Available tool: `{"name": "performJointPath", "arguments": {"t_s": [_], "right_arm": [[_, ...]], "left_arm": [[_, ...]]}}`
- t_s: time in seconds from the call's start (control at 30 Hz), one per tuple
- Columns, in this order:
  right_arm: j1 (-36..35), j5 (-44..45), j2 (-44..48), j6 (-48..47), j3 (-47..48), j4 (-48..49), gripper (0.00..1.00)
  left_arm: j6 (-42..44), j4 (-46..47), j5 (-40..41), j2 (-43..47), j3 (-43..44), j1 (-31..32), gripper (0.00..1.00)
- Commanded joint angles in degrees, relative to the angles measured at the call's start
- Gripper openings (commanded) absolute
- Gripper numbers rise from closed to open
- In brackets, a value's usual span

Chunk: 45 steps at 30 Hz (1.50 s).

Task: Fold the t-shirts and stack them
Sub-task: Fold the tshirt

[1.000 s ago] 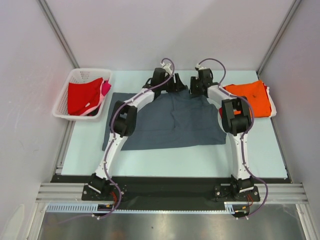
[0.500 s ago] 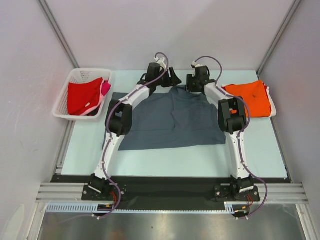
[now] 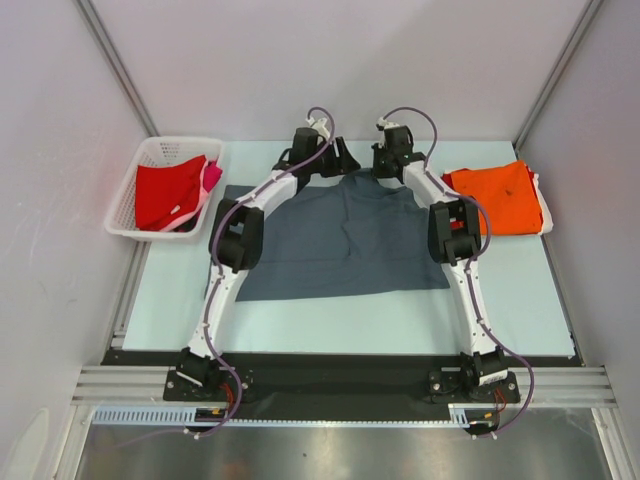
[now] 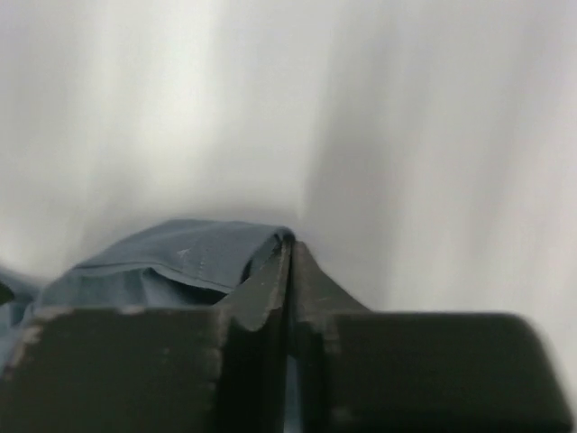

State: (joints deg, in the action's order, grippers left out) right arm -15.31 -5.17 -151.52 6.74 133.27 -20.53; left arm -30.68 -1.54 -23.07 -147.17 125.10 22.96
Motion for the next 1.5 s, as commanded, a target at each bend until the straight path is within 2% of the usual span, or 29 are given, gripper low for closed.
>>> {"name": "performJointPath", "arguments": {"t_s": [0.0, 0.23, 0.43, 0.7, 1.47], "right_arm": [[-0.16, 1.83, -1.58, -0.06, 2.61, -3.46, 0.02], [0.81, 1.83, 3.68, -3.48, 2.61, 1.8, 0.0], [-0.51, -0.63, 6.85, -6.57, 2.43, 3.39, 0.0], [-0.77, -7.83, 9.05, -2.88, 0.32, 7.7, 0.0], [-1.3, -12.85, 10.54, 1.34, 4.01, 13.24, 0.0]], "left_arm": [[-0.79, 0.66, -0.92, 6.54, -1.52, -0.72, 0.66], [0.44, 0.66, -1.01, 10.5, -4.68, -0.81, 0.65], [0.09, 0.57, -0.75, 9.89, -4.87, -1.16, 0.66], [-0.61, 0.84, -0.75, 7.69, -4.42, -1.16, 0.65], [-0.88, 0.84, -0.31, 0.4, 0.67, -1.43, 0.67]]}}
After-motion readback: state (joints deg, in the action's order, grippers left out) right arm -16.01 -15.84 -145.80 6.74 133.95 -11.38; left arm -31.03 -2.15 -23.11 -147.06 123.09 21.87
